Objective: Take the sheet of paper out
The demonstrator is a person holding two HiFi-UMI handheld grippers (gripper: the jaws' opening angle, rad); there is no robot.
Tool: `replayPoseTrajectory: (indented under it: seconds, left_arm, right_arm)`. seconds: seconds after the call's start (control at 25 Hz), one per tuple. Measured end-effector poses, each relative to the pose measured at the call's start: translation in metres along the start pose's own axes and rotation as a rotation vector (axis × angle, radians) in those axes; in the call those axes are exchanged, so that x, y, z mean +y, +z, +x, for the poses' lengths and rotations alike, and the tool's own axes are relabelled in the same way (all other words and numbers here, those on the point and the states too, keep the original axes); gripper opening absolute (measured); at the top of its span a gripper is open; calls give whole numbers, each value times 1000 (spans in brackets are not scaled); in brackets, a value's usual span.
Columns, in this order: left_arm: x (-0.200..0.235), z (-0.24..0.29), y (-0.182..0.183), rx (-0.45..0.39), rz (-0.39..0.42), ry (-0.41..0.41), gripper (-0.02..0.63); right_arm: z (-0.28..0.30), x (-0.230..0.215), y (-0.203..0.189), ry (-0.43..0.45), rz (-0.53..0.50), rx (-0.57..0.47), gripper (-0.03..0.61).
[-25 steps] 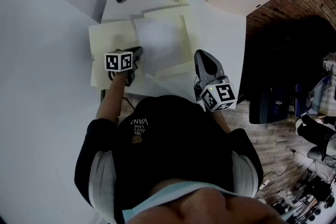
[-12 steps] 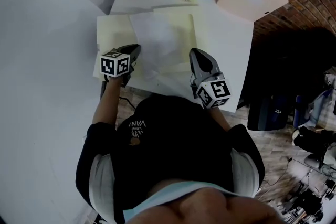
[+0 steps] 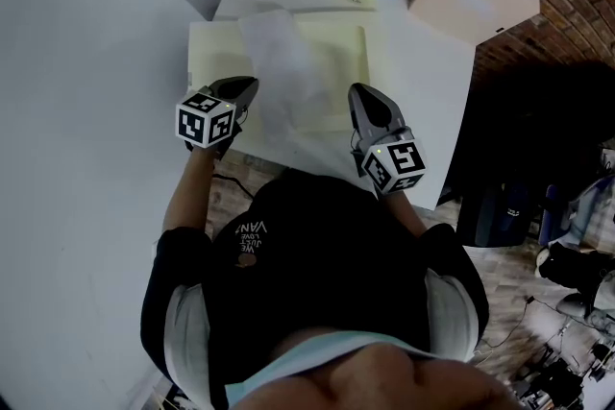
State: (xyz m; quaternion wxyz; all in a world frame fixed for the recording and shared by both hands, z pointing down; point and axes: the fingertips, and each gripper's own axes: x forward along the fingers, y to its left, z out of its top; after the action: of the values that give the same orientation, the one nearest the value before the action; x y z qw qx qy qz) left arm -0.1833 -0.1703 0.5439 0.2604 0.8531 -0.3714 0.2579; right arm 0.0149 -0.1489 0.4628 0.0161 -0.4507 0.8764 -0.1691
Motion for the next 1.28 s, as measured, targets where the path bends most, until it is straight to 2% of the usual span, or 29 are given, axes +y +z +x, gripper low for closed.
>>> replayPoseTrajectory:
  seconds: [0.28, 0.72, 1.28]
  left_arm:
    - [-12, -20, 27, -30, 107, -7, 2]
    - [-44, -37, 70, -99, 241, -66, 2]
    - [-84, -55, 110, -164, 364, -146, 2]
  right_arm:
    - [4, 1, 0, 9, -3, 0, 2]
    - [7, -8, 2, 0, -14, -7, 2]
    - [11, -26, 9, -24, -13, -30, 2]
